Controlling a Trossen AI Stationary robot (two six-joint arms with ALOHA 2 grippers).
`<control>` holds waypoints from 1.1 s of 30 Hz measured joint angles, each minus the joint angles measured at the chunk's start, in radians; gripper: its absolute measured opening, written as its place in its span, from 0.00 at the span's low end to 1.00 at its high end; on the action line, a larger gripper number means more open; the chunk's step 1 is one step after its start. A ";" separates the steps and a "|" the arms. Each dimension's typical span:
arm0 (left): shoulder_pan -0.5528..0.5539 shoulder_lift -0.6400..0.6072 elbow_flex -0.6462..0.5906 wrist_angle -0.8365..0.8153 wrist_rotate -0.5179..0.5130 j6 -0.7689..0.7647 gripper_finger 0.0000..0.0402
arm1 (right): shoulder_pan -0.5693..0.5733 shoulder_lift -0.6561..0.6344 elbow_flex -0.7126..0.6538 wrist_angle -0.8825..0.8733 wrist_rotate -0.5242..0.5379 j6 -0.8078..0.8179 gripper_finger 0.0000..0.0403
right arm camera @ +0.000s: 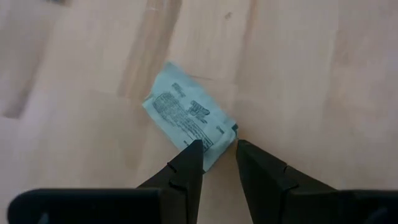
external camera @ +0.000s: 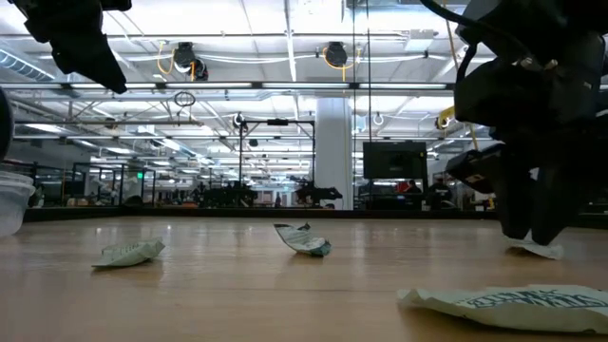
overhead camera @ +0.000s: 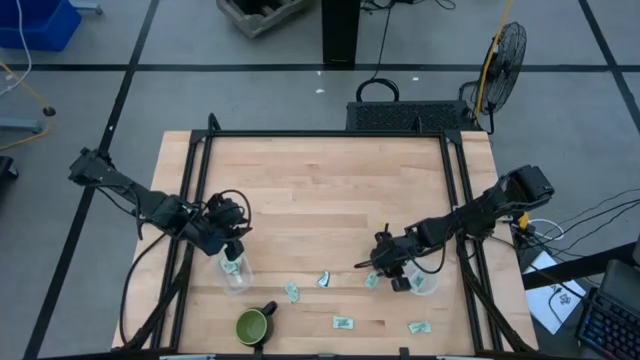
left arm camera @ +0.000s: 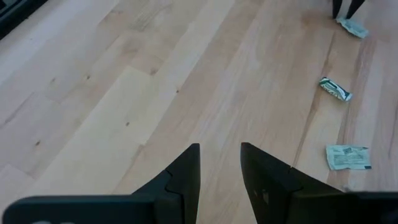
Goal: Pick and place items into bin
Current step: Put the green stevia packet into the right transparent bin
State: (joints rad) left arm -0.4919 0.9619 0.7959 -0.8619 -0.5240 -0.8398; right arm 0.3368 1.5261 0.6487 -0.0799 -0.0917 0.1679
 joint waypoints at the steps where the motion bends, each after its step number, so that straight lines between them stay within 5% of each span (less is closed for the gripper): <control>1: 0.000 0.000 0.000 0.000 0.000 0.000 0.30 | -0.001 0.000 0.000 0.001 0.013 -0.017 0.23; 21: 0.000 0.000 0.000 -0.001 0.003 0.000 0.30 | -0.010 -0.067 -0.002 0.045 0.068 -0.029 0.22; 33: 0.000 0.000 0.000 -0.001 0.003 0.008 0.30 | -0.010 0.011 -0.002 0.069 0.062 -0.032 0.22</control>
State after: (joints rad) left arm -0.4919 0.9623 0.7963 -0.8631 -0.5213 -0.8318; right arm 0.3264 1.5372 0.6464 -0.0108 -0.0292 0.1356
